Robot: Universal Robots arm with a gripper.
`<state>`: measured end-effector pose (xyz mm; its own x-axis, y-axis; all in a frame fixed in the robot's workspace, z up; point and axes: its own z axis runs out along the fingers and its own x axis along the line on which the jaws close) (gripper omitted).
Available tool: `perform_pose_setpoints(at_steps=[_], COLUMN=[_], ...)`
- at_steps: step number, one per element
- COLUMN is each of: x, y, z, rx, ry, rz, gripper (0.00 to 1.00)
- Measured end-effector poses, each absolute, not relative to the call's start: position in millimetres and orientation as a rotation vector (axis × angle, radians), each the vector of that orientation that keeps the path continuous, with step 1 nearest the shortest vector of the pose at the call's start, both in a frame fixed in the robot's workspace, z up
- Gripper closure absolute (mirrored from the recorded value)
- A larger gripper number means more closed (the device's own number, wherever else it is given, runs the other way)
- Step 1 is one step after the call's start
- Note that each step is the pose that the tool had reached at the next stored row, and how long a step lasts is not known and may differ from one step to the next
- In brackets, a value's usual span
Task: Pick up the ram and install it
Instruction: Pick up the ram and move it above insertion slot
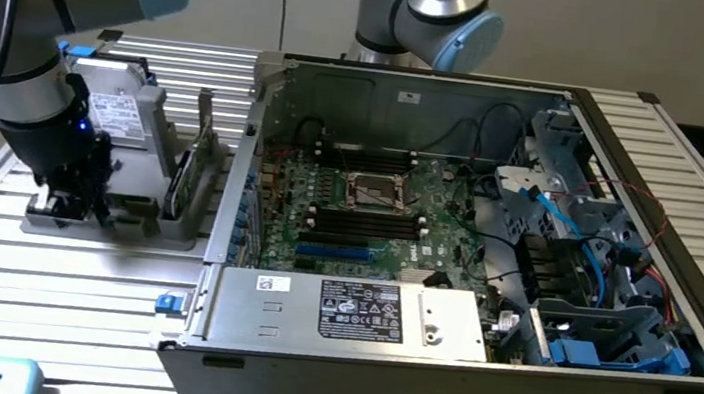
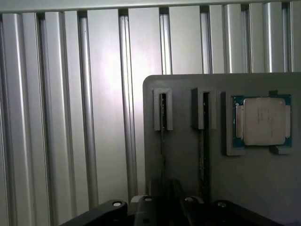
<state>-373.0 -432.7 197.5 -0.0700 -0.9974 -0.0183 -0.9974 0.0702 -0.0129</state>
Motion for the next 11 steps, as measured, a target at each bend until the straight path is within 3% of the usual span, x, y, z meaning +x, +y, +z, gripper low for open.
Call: perform_pose_setpoints(at_steps=[3, 11], x=[-373, -373], y=[-433, -433], z=[203, 239], rx=[-2.127, -2.133], ry=[2.281, 2.276], rz=[0.005, 0.005], gripper=[0.86, 0.86])
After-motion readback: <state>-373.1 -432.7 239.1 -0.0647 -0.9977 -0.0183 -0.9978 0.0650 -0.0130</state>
